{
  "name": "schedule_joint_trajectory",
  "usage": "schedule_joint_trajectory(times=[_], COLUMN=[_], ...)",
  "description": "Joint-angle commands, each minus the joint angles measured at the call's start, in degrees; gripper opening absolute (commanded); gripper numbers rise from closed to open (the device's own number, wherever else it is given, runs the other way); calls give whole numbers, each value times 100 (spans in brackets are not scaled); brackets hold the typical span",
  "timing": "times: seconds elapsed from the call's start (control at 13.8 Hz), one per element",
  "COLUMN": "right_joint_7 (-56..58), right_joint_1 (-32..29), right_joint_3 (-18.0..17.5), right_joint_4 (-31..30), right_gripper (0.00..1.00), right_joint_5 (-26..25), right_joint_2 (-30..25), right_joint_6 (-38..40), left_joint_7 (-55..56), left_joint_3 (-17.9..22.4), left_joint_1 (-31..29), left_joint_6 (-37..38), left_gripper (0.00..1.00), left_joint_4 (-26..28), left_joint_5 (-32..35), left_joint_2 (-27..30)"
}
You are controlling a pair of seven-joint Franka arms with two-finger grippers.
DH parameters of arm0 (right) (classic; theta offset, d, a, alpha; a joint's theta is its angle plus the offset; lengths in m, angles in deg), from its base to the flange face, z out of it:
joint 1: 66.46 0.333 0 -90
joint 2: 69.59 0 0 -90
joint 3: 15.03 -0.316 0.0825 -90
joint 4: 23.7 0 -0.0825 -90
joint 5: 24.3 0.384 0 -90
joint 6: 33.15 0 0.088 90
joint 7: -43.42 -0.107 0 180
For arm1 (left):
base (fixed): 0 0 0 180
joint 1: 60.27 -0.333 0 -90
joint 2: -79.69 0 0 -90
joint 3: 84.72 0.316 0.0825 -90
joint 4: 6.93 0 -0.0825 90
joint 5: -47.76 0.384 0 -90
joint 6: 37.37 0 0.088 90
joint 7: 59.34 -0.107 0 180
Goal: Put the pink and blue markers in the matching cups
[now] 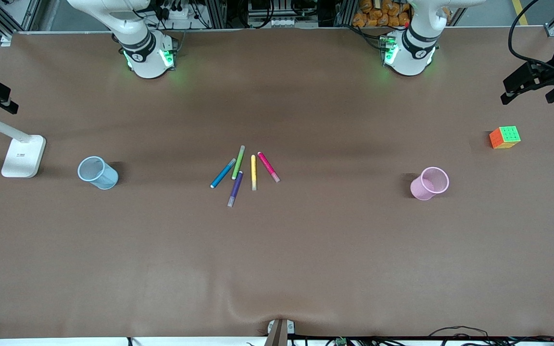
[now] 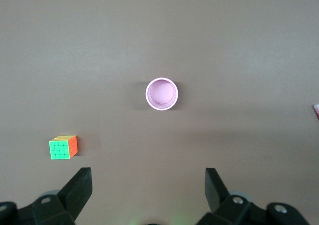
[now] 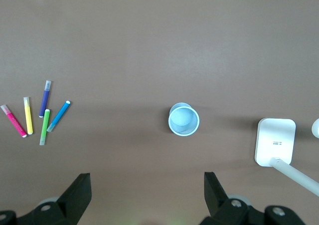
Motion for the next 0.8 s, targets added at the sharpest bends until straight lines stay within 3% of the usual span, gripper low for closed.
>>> schedule_joint_trajectory(times=[0.0,0.58,0.73], right_joint_7=[-8,-8,19], right_joint_1=[-116,-116,-116], right_joint_3=[-53,-53,-53], right_joint_4=[43,43,43], right_gripper=[100,100,100], right_joint_5=[105,105,87], right_joint_2=[23,23,23], right_joint_6=[41,33,15], left_joint_7=[82,1556,2249], left_joint_3=[-208,-753,-990], left_joint_1=[4,100,109], left_joint_6=[116,-130,-130], left_gripper=[100,100,100], left_joint_4=[-126,-205,-511], left_joint_5=[35,-18,-71], left_joint_2=[-197,-891,-1268])
